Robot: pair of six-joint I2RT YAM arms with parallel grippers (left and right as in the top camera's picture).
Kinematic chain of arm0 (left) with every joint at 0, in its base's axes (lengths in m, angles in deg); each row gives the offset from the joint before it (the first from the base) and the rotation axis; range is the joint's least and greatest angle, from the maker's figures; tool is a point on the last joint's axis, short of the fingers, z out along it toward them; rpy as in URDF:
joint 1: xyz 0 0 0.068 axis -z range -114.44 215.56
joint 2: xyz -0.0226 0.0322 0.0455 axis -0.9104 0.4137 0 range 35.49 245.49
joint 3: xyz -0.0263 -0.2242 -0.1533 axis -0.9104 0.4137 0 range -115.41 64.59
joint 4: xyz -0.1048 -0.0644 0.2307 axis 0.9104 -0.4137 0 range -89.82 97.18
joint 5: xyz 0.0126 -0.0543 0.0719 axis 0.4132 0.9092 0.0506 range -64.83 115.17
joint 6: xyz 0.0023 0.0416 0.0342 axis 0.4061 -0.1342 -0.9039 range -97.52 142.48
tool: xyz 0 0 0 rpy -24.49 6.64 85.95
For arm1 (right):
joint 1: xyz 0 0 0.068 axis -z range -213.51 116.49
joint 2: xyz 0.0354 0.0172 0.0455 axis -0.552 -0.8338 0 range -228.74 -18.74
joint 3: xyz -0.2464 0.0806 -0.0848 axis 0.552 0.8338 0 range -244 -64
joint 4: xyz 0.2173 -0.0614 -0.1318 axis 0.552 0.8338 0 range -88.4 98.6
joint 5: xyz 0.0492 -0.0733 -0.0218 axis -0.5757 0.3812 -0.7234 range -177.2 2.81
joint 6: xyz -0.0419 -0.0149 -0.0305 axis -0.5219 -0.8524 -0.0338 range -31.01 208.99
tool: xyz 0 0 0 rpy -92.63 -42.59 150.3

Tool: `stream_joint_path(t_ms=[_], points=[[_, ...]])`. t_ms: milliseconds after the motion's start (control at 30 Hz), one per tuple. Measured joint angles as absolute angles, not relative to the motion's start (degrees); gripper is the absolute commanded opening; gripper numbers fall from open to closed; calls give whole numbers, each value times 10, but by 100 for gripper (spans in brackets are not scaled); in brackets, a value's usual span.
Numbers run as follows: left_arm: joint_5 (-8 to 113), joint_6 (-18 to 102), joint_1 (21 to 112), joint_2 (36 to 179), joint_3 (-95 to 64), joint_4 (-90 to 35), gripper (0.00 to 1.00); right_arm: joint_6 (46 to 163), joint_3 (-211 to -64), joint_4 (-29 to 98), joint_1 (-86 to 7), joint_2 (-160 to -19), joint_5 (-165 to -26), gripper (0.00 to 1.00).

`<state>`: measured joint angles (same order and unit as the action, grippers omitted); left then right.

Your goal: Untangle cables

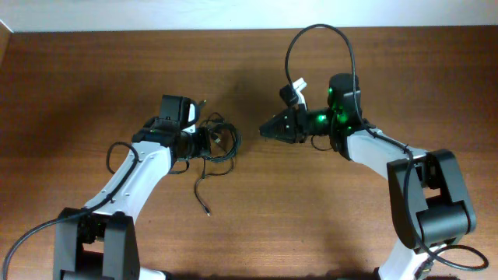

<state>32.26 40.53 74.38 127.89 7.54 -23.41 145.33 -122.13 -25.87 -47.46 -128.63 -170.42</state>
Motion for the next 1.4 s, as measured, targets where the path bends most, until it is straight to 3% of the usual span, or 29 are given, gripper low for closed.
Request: stream_joint_path(t_ms=[100,333,600,700,767,967,1033,1067,1233,1267,1400], points=[[324,405,744,1279,75,-235,0,1422,-1203,-249,-488,-1286,-1672,28],[349,435,744,1279,86,-240,0,1248,-1189,15,-539,-1286,-1445,33],[390,498,763,1279,108,-234,0,1202,-1189,27,-595,-1286,-1302,32],[396,517,774,1279,133,-203,0,1200,-1189,29,-610,-1286,-1253,21],[396,526,774,1279,142,-194,0,1199,-1189,29,-616,-1286,-1229,4],[384,536,774,1279,145,-172,0,1199,-1189,53,-617,-1286,-1184,4],[382,536,774,1279,145,-172,0,1198,-1189,65,-617,-1286,-1166,26],[382,536,774,1279,145,-171,0,1198,-1189,63,-617,-1286,-1171,30],[383,536,774,1279,145,-172,0,1198,-1188,12,-617,-1286,-1238,29],[385,536,774,1279,145,-172,0,1199,-1188,11,-617,-1286,-1243,23],[416,536,774,1279,145,-172,0,1199,-1188,21,-617,-1286,-1209,18]])
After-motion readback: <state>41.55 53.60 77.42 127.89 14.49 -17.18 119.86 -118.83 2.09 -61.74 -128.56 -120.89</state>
